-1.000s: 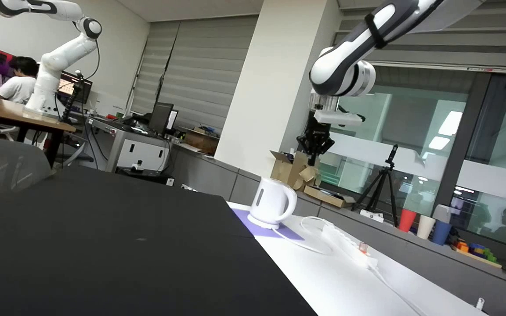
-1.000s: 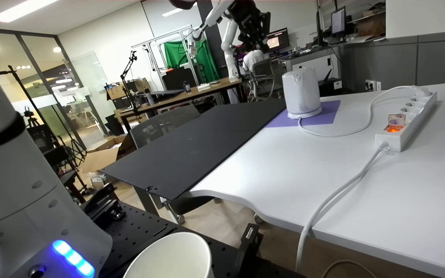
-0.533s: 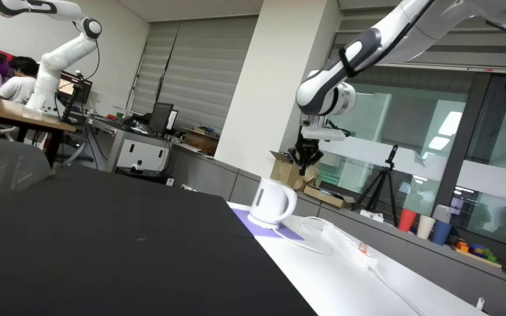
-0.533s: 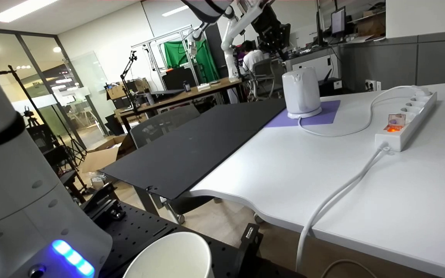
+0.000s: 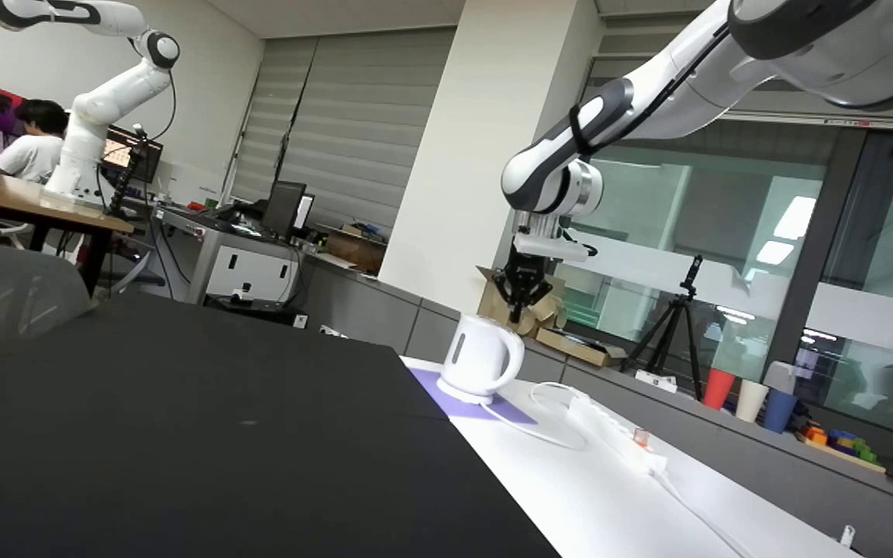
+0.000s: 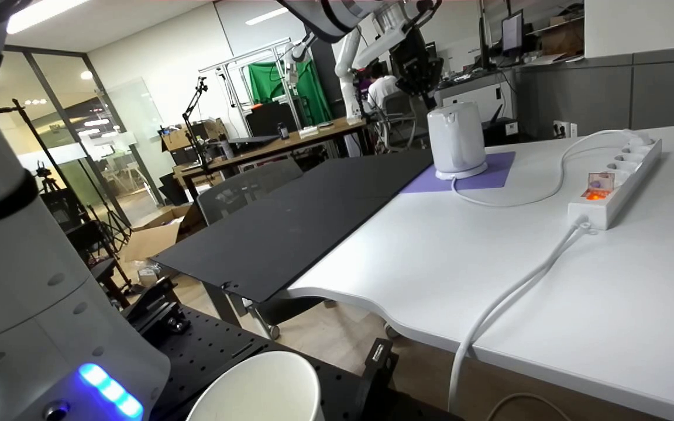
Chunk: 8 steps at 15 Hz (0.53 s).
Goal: Press the button on the kettle handle
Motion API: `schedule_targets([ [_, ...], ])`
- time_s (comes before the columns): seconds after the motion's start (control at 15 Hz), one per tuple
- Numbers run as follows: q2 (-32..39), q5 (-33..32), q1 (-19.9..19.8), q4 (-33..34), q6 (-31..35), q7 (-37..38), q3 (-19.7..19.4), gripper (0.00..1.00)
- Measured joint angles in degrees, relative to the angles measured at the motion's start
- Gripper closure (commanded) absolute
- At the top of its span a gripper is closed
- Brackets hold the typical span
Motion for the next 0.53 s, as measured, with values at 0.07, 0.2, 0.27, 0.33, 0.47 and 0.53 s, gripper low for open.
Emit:
schedule_targets([
  [0.07,0.4,0.0,-0.2,0.9,-2.0,-3.4,0.4,1.00],
  [0.2,0.6,-0.7,-0.3,2.1,-5.1,-9.9,0.5,1.00],
  [0.27,0.6,-1.6,-0.4,2.6,-6.0,-13.0,0.4,1.00],
  [0.33,0.6,-2.6,-0.6,3.0,-6.4,-16.2,0.4,1.00],
  [0.47,0.6,-4.7,-1.3,3.7,-6.2,-22.7,0.4,1.00],
  [0.53,0.6,-5.4,-1.7,3.9,-5.9,-25.6,0.5,1.00],
])
